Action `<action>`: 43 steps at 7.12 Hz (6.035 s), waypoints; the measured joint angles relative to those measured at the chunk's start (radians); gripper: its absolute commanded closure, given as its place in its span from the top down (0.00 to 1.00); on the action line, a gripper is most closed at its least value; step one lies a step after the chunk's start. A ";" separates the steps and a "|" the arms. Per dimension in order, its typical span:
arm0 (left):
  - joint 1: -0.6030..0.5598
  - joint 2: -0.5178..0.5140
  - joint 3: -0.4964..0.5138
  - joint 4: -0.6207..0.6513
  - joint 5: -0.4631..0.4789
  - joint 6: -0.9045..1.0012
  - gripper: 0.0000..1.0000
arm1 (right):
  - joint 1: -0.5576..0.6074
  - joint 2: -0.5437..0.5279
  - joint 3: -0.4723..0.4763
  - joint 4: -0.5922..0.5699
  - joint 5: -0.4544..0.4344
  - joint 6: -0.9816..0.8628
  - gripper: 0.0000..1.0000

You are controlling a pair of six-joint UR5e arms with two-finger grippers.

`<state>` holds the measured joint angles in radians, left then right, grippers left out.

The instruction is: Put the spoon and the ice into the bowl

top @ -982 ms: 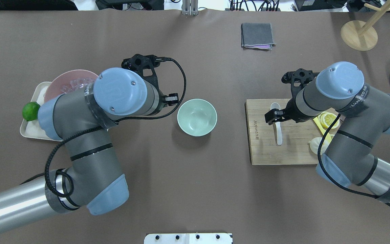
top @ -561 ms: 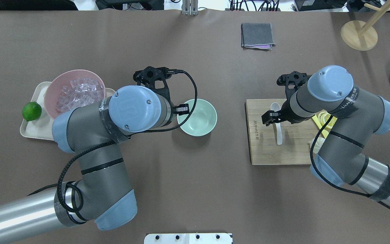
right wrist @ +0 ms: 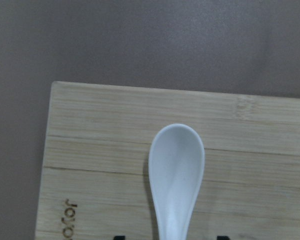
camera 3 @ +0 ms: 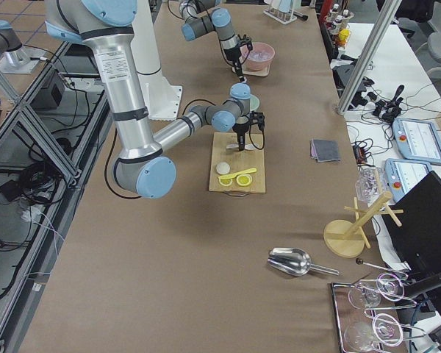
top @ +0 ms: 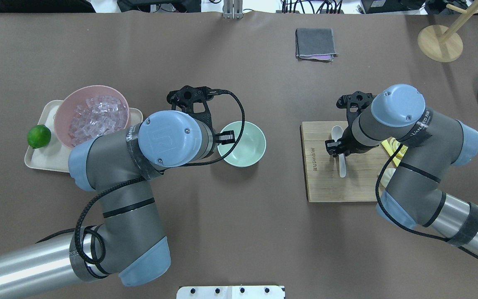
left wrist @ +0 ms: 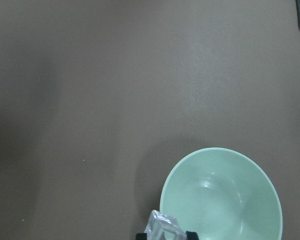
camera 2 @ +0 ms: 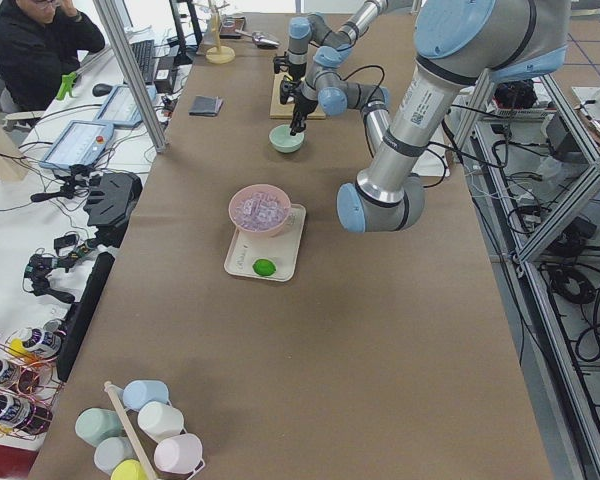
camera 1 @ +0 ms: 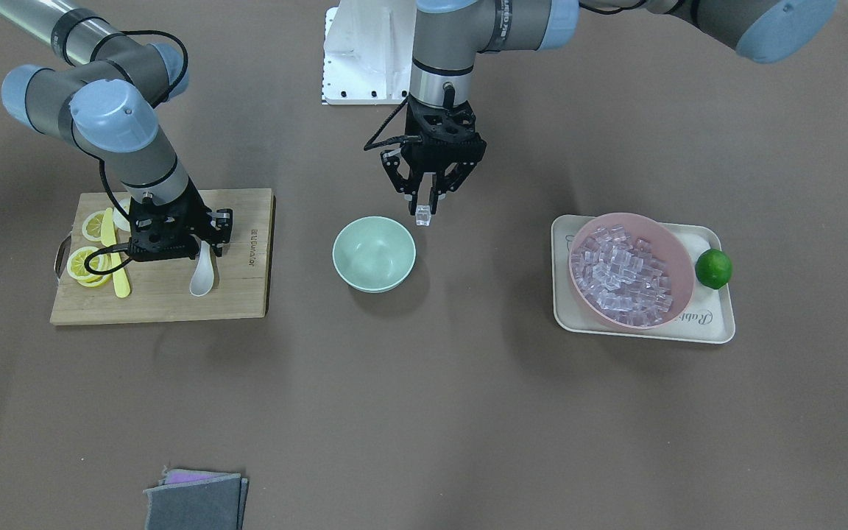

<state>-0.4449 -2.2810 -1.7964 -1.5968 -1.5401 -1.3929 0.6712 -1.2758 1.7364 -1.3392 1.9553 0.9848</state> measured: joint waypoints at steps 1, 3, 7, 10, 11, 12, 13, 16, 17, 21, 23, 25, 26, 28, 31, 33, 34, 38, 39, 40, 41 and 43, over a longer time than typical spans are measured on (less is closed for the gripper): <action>0.001 -0.001 0.000 0.000 0.000 0.000 0.00 | 0.000 0.004 -0.001 0.000 0.001 0.000 0.00; 0.008 -0.016 0.022 -0.016 0.000 -0.003 0.00 | 0.006 0.025 0.007 -0.006 0.008 0.001 0.00; 0.068 -0.073 0.158 -0.101 0.042 -0.040 0.03 | 0.065 0.069 0.024 -0.022 0.077 0.005 0.00; 0.081 -0.077 0.197 -0.162 0.059 -0.044 0.70 | 0.073 0.131 0.038 -0.095 0.099 0.027 0.00; 0.082 -0.078 0.198 -0.186 0.060 -0.064 0.98 | 0.068 0.146 0.041 -0.107 0.100 0.042 0.00; 0.080 -0.078 0.196 -0.201 0.071 -0.089 0.98 | 0.059 0.163 0.044 -0.114 0.100 0.063 0.00; 0.062 -0.072 0.185 -0.204 0.090 -0.079 0.98 | 0.040 0.186 0.045 -0.121 0.097 0.091 0.00; -0.095 0.039 0.056 -0.173 0.025 0.186 0.98 | -0.035 0.268 0.026 -0.126 0.060 0.162 0.00; -0.170 0.086 0.020 -0.165 -0.031 0.285 0.98 | -0.054 0.299 0.004 -0.126 0.045 0.170 0.00; -0.458 0.296 -0.078 -0.166 -0.242 0.669 0.98 | -0.092 0.404 -0.110 -0.112 0.030 0.187 0.00; -0.523 0.335 -0.084 -0.171 -0.283 0.751 0.98 | -0.116 0.449 -0.146 -0.111 0.025 0.213 0.37; -0.535 0.345 -0.083 -0.173 -0.288 0.764 0.98 | -0.125 0.474 -0.177 -0.111 0.016 0.221 1.00; -0.536 0.352 -0.084 -0.174 -0.287 0.766 0.98 | -0.121 0.476 -0.172 -0.117 0.016 0.222 1.00; -0.537 0.394 -0.081 -0.228 -0.280 0.769 0.98 | -0.084 0.459 -0.105 -0.208 0.034 0.181 1.00; -0.580 0.494 -0.056 -0.383 -0.284 0.769 0.98 | 0.151 0.192 0.131 -0.332 0.185 -0.254 1.00; -0.634 0.546 -0.055 -0.393 -0.300 0.768 0.98 | 0.422 -0.028 0.136 -0.335 0.297 -0.659 1.00; -0.644 0.579 -0.054 -0.392 -0.306 0.768 0.98 | 0.567 -0.097 0.068 -0.330 0.338 -0.777 1.00; -0.823 0.704 0.055 -0.371 -0.564 0.947 0.98 | 0.859 -0.205 -0.186 -0.208 0.413 -1.030 1.00; -0.903 0.714 0.098 -0.366 -0.674 1.004 0.98 | 0.890 -0.244 -0.192 -0.209 0.430 -1.049 1.00; -0.972 0.724 0.124 -0.351 -0.754 1.030 0.98 | 0.904 -0.285 -0.189 -0.208 0.443 -1.056 1.00; -1.029 0.741 0.133 -0.322 -0.803 1.061 0.98 | 0.909 -0.319 -0.184 -0.204 0.462 -1.058 1.00; -1.100 0.765 0.075 -0.208 -0.847 1.120 0.98 | 0.910 -0.344 -0.183 -0.202 0.480 -1.053 1.00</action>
<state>-1.5452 -1.5160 -1.7212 -1.8051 -2.3867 -0.2724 1.5814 -1.6194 1.5538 -1.5415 2.4353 -0.0685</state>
